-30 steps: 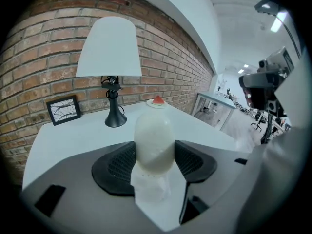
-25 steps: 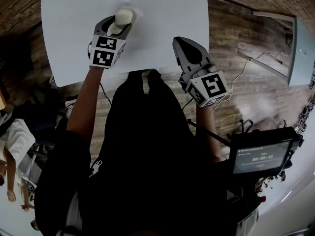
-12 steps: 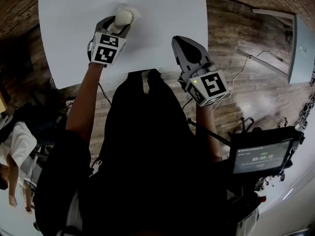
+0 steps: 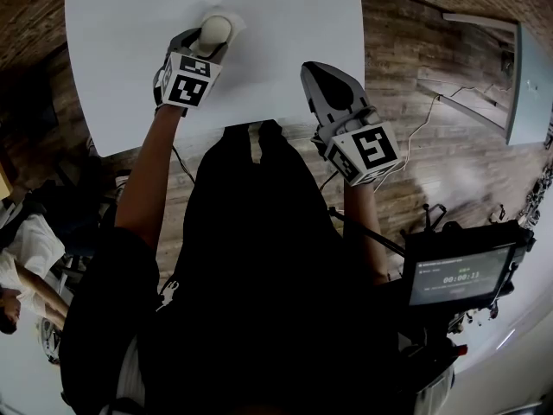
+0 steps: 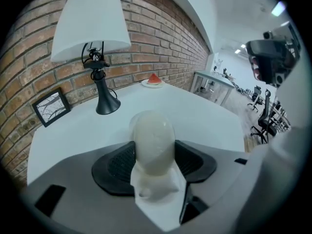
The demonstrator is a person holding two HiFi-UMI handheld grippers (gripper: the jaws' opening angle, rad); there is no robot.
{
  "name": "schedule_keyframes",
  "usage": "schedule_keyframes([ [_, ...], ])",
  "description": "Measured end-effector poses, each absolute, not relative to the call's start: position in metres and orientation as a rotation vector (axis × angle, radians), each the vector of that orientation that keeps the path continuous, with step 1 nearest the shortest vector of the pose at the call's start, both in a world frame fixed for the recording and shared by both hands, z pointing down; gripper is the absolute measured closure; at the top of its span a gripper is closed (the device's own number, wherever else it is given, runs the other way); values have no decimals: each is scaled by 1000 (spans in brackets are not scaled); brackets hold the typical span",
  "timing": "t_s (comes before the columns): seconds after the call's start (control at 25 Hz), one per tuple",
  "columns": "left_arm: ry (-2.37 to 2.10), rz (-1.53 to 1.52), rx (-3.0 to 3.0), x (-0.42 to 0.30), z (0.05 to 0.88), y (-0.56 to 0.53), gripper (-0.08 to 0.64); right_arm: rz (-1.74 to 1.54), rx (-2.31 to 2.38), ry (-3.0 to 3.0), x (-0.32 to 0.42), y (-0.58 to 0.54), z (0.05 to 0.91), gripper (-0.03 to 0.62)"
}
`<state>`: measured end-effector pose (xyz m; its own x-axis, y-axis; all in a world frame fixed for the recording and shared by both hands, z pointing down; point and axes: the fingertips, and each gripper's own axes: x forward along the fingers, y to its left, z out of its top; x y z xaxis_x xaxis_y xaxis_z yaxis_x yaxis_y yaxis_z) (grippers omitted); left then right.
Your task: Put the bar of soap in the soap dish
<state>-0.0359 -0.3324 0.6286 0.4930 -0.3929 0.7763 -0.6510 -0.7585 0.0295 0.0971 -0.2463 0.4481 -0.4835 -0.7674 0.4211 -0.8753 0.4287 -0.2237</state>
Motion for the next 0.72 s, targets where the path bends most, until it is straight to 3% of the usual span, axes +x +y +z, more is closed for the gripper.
schedule_keyframes([
  [0.72, -880, 1202, 2377, -38, 642, -338, 302, 603, 1444, -2429, 101, -247, 447, 588],
])
